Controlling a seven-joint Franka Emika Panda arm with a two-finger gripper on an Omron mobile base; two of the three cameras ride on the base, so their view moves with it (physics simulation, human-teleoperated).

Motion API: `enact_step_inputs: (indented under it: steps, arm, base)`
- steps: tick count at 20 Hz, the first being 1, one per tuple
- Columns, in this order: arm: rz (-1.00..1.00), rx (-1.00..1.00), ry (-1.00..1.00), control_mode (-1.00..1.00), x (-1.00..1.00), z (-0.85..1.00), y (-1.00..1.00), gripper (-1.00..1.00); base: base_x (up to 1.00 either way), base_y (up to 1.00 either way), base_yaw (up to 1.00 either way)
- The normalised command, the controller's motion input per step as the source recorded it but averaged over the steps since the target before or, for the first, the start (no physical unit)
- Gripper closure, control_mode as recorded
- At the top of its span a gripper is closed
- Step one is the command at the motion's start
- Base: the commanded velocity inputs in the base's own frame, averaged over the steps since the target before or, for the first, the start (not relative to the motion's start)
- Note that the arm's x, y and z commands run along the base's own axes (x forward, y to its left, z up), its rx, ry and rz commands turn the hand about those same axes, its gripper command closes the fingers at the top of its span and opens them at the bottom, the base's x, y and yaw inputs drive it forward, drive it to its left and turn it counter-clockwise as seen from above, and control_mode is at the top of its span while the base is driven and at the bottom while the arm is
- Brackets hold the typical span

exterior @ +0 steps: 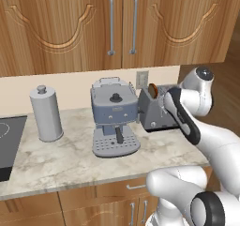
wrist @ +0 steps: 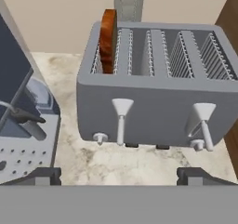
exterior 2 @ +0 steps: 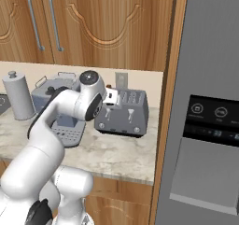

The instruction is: Start the toaster. Once the lever pops up, take the bread to the plate on the dining counter.

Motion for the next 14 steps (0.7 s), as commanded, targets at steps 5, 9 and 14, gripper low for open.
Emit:
enact_step_inputs:
  steps: [5, 9, 14]
  arm:
    - [0.00, 0.00, -0.04, -1.00, 0.21, -0.18, 0.03, -1.00]
    - [0.00, 0.00, 0.00, -1.00, 0.16, -0.14, 0.00, -1.00]
    - [0.00, 0.00, 0.00, -1.00, 0.11, -0.02, 0.00, -1.00]
  base:
    - [0.00, 0.00, 0.00]
    - [0.00, 0.00, 0.00]
    - [0.00, 0.00, 0.00]
